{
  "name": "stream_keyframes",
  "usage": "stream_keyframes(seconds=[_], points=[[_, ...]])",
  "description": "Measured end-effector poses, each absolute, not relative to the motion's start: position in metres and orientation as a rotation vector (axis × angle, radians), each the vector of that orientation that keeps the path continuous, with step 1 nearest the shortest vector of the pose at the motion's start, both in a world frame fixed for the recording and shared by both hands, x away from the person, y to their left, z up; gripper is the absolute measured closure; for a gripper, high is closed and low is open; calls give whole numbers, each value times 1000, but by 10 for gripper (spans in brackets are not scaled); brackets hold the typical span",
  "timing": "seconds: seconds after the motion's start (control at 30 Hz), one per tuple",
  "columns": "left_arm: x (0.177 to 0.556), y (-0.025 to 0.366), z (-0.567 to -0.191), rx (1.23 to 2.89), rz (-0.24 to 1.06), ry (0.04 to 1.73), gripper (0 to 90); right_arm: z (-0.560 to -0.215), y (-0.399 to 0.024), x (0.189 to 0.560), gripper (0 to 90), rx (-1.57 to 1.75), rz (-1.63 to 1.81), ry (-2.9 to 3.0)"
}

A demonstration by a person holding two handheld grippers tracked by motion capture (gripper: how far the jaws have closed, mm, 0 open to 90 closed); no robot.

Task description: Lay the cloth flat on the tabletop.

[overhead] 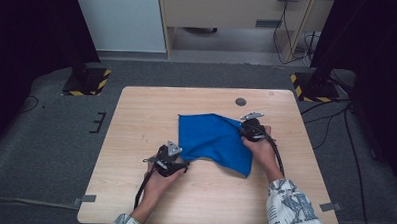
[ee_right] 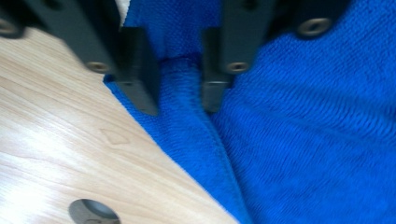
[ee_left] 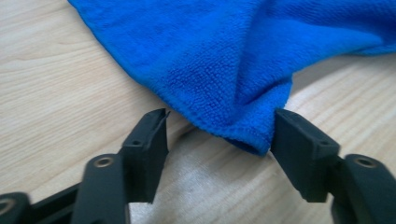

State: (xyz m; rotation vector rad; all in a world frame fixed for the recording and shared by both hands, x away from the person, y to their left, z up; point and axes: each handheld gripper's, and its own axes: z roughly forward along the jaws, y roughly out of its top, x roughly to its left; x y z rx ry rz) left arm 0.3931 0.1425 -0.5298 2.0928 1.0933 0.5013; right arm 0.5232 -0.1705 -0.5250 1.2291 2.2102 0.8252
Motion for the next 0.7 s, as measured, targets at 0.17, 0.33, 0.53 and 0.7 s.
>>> stream_keyframes(seconds=[0.17,0.33,0.53,0.7], points=[[398,146,-527,2085,484,1099,648,-518,-174,530,842,1266,867,2185],[403,154,-523,2082,437,1096,822,-515,-183,536,865,1346,900,2162],[402,162,-516,2050,424,1109,833,-514,-189,539,863,1359,887,2152],[404,163,-513,2056,412,1099,839,-516,-191,549,863,1384,888,2136]])
